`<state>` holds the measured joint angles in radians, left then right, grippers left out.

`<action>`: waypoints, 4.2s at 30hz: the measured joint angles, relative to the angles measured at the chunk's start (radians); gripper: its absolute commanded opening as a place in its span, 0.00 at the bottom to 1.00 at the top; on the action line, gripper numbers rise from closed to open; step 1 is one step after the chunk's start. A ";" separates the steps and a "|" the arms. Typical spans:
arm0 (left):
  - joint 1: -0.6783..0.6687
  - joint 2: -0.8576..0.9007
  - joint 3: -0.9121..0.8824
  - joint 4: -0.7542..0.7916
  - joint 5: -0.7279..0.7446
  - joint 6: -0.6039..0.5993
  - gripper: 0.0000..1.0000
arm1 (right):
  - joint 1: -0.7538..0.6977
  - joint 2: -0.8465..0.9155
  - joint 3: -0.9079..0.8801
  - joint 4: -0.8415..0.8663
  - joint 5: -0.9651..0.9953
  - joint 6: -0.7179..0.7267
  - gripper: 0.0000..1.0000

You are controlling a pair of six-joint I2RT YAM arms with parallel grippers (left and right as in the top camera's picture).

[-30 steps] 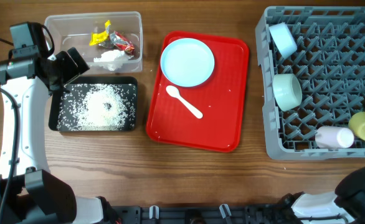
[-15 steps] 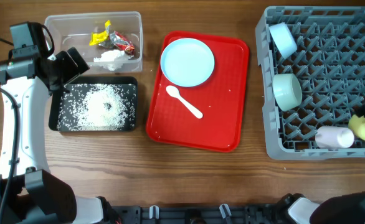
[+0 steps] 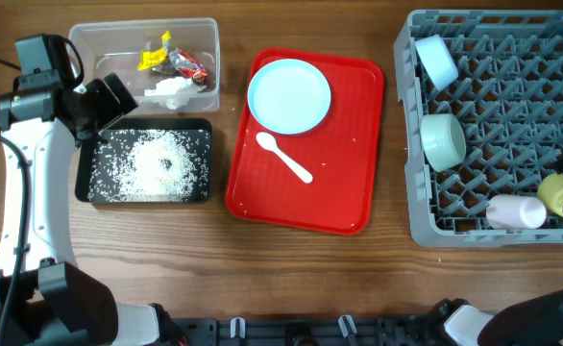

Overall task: Sort waste into correct bins and load items into the dishwasher rack
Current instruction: 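Carry the yellow cup to the rack and set it down with the right gripper, then grasp the light-blue plate on the red tray with the right gripper, then stand the light-blue plate upright in the back of the rack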

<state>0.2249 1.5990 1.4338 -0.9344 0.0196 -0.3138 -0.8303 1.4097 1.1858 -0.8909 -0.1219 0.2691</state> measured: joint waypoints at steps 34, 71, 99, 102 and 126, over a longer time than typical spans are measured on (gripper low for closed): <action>0.000 0.000 0.000 0.000 0.000 0.000 1.00 | 0.178 0.094 0.014 0.029 -0.008 -0.021 0.93; 0.000 0.000 0.000 0.000 0.000 0.000 1.00 | 1.159 0.846 0.721 -0.034 0.032 0.191 0.77; 0.000 0.000 0.000 0.000 0.000 0.000 1.00 | 1.090 0.616 0.726 -0.069 0.213 -0.068 0.04; 0.000 0.000 0.000 0.000 0.000 0.000 1.00 | 1.091 0.530 0.726 -0.071 0.274 -0.130 0.04; 0.000 0.000 0.000 0.000 0.000 0.000 1.00 | 0.679 0.406 0.726 0.183 0.901 -0.468 0.04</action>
<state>0.2249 1.5990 1.4338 -0.9348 0.0196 -0.3138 -0.1516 1.8153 1.9118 -0.7074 0.7795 -0.1993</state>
